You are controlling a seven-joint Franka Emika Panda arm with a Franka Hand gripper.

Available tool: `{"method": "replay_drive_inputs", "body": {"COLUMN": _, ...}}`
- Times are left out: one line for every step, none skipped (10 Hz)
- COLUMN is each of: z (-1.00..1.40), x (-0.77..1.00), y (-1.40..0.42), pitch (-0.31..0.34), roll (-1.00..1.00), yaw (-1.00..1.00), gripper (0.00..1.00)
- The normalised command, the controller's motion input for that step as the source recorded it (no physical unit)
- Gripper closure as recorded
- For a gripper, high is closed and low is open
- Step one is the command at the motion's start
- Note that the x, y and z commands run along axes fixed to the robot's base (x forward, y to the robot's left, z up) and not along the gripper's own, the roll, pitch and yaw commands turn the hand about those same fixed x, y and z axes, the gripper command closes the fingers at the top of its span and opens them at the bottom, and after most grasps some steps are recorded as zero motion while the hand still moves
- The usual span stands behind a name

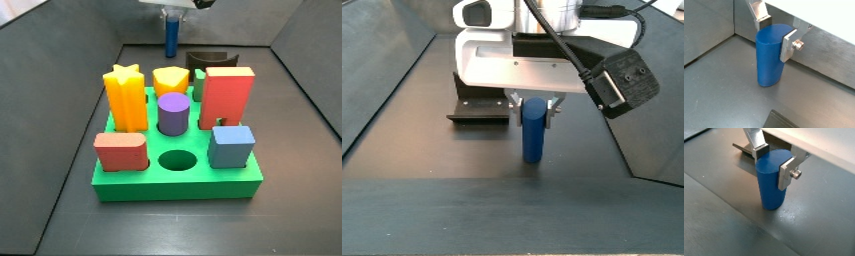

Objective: Pick up the oval object. Move up. Move to above the board. Insert the oval object.
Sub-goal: Pick up the oval object, then move up, then move to above the board.

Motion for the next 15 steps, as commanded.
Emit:
{"method": "replay_drive_inputs", "body": {"z": 0.00, "x": 0.00, "y": 0.00, "pitch": 0.000, "roll": 0.00, "yaw": 0.00, "gripper": 1.00}}
{"method": "replay_drive_inputs", "body": {"z": 0.00, "x": 0.00, "y": 0.00, "pitch": 0.000, "roll": 0.00, "yaw": 0.00, "gripper": 1.00}}
{"method": "replay_drive_inputs", "body": {"z": 0.00, "x": 0.00, "y": 0.00, "pitch": 0.000, "roll": 0.00, "yaw": 0.00, "gripper": 1.00}}
{"method": "replay_drive_inputs", "body": {"z": 0.83, "x": 0.00, "y": 0.00, "pitch": 0.000, "roll": 0.00, "yaw": 0.00, "gripper": 1.00}}
{"method": "replay_drive_inputs", "body": {"z": 0.87, "x": -0.05, "y": -0.04, "pitch": 0.039, "roll": -0.03, "yaw": 0.00, "gripper": 1.00}}
{"method": "replay_drive_inputs", "body": {"z": 0.68, "x": -0.07, "y": -0.04, "pitch": 0.072, "roll": -0.01, "yaw": 0.00, "gripper": 1.00}}
{"method": "replay_drive_inputs", "body": {"z": 0.58, "x": -0.06, "y": -0.03, "pitch": 0.076, "roll": 0.01, "yaw": -0.01, "gripper": 1.00}}
{"method": "replay_drive_inputs", "body": {"z": 0.36, "x": -0.04, "y": -0.02, "pitch": 0.074, "roll": 0.03, "yaw": -0.01, "gripper": 1.00}}
{"method": "replay_drive_inputs", "body": {"z": 1.00, "x": -0.24, "y": 0.34, "pitch": -0.002, "roll": 0.01, "yaw": -0.25, "gripper": 1.00}}
{"method": "replay_drive_inputs", "body": {"z": 1.00, "x": -0.24, "y": 0.35, "pitch": -0.004, "roll": 0.01, "yaw": -0.24, "gripper": 1.00}}
{"method": "replay_drive_inputs", "body": {"z": 1.00, "x": -0.23, "y": 0.31, "pitch": -0.013, "roll": -0.01, "yaw": -0.17, "gripper": 1.00}}
{"method": "replay_drive_inputs", "body": {"z": 1.00, "x": -0.22, "y": 0.29, "pitch": 0.000, "roll": 0.00, "yaw": -0.11, "gripper": 1.00}}
{"method": "replay_drive_inputs", "body": {"z": 1.00, "x": -0.21, "y": 0.27, "pitch": 0.019, "roll": 0.01, "yaw": -0.08, "gripper": 1.00}}
{"method": "replay_drive_inputs", "body": {"z": 1.00, "x": -0.20, "y": 0.25, "pitch": 0.030, "roll": 0.02, "yaw": -0.06, "gripper": 1.00}}
{"method": "replay_drive_inputs", "body": {"z": 1.00, "x": -0.18, "y": 0.23, "pitch": 0.039, "roll": 0.02, "yaw": -0.05, "gripper": 1.00}}
